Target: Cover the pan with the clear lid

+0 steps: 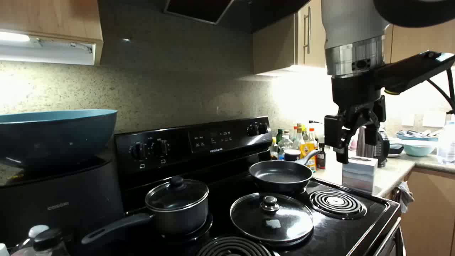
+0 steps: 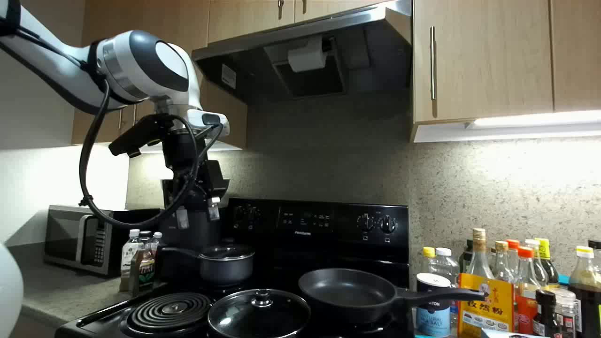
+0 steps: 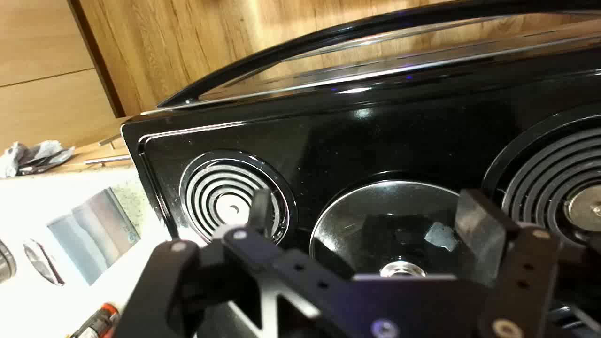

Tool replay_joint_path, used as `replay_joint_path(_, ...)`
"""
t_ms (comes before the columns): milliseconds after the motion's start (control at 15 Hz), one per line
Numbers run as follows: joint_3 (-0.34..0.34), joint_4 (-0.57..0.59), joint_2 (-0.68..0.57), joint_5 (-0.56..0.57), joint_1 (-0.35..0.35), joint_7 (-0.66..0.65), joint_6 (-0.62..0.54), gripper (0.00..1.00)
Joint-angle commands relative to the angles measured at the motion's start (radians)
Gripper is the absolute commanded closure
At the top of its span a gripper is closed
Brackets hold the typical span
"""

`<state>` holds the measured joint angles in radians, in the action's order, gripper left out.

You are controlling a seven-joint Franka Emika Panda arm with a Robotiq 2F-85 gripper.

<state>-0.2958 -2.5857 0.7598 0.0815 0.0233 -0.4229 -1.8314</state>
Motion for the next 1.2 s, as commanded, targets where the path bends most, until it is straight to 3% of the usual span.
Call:
replay_joint_path(0, 0.014, 0.002, -0.004, 0.011, -0.017, -0.010, 0.003, 0.00)
replay_joint_path(400, 0.011, 0.012, -0.021, 0.011, -0.015, -0.016, 0.004, 0.00)
replay_joint_path(1133, -0.003, 0.187, -0.360, 0.043, -0.058, -0.016, -0.089, 0.00)
